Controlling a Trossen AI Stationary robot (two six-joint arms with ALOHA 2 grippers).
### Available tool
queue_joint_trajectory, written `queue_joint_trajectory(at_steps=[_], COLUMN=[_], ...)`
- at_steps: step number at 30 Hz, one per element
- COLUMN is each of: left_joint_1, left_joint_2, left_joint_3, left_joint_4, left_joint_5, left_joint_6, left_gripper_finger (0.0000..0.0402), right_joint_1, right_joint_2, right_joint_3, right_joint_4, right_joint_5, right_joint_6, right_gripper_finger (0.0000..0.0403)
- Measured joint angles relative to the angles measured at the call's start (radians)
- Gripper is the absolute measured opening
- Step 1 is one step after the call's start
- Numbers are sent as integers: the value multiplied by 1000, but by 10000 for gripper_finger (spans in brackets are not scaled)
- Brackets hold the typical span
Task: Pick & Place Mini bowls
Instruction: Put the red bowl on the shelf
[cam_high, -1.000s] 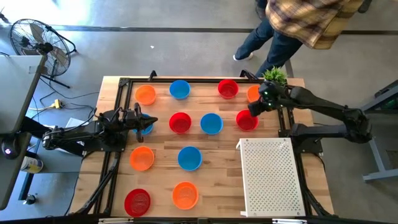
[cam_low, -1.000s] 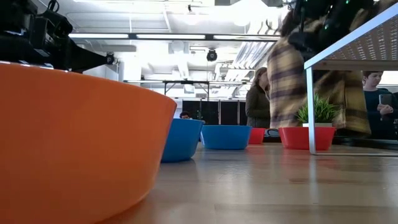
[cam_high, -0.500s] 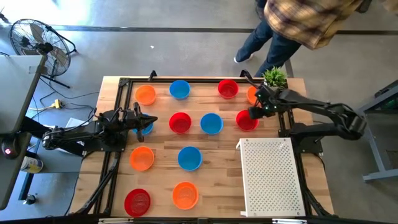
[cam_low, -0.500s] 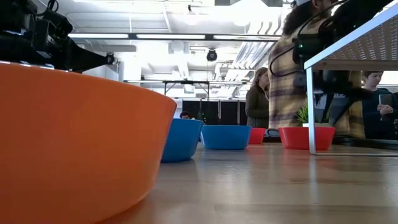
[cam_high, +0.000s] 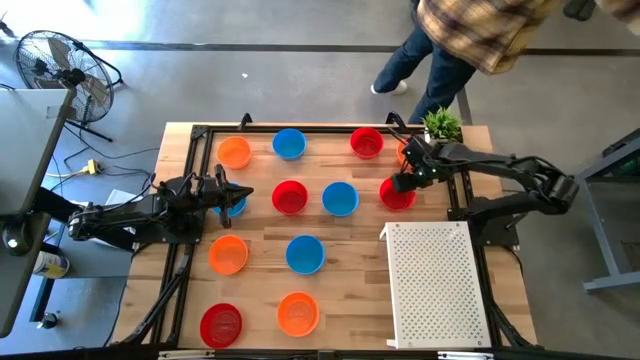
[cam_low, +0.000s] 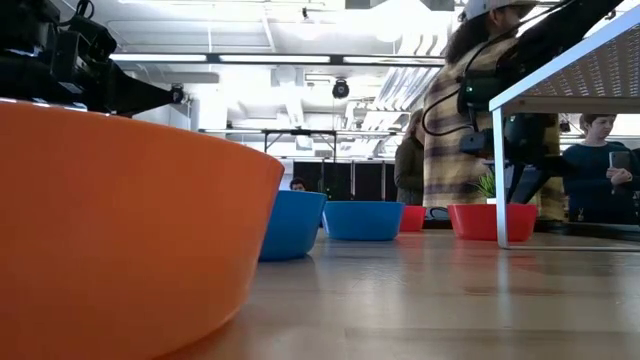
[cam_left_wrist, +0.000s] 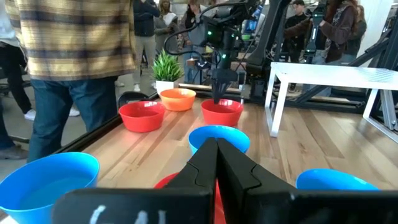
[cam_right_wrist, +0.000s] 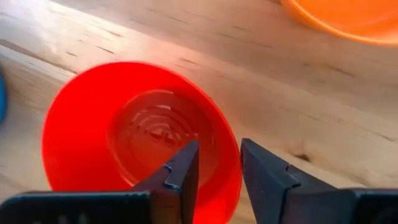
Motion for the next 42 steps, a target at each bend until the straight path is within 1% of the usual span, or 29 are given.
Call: queue_joint_trajectory(at_steps=[3, 7, 10, 16, 22, 24, 27, 29, 32, 34, 38, 42], left_joint_1=[0, 0, 0, 0, 0, 0, 0, 0, 0, 0, 0, 0], left_joint_2=[0, 0, 0, 0, 0, 0, 0, 0, 0, 0, 0, 0], left_joint_3=[0, 0, 0, 0, 0, 0, 0, 0, 0, 0, 0, 0], left_joint_4=[0, 0, 0, 0, 0, 0, 1, 1, 1, 1, 7, 15], left_joint_5=[0, 0, 0, 0, 1, 1, 1, 2, 3, 3, 3, 3], left_joint_6=[0, 0, 0, 0, -1, -1, -1, -1, -1, -1, -1, -1], left_gripper_finger=[0, 0, 0, 0, 0, 0, 0, 0, 0, 0, 0, 0], right_joint_1=[0, 0, 0, 0, 0, 0, 0, 0, 0, 0, 0, 11], right_joint_2=[5, 5, 5, 22, 113, 131, 135, 117, 67, 20, -65, -118], right_joint_3=[0, 0, 0, 0, 0, 0, 0, 0, 1, 5, 81, 223], right_joint_4=[16, 16, 16, 18, 62, 90, 112, 112, 112, 101, -28, -220], right_joint_5=[-31, -34, -35, -37, -50, -52, -76, -91, -122, -125, -103, -60], right_joint_6=[-7, -8, -8, -5, -16, -27, -40, -42, -30, -21, -17, -31], right_gripper_finger=[84, 59, 49, 57, 59, 48, 18, 5, 6, 3, 3, 2])
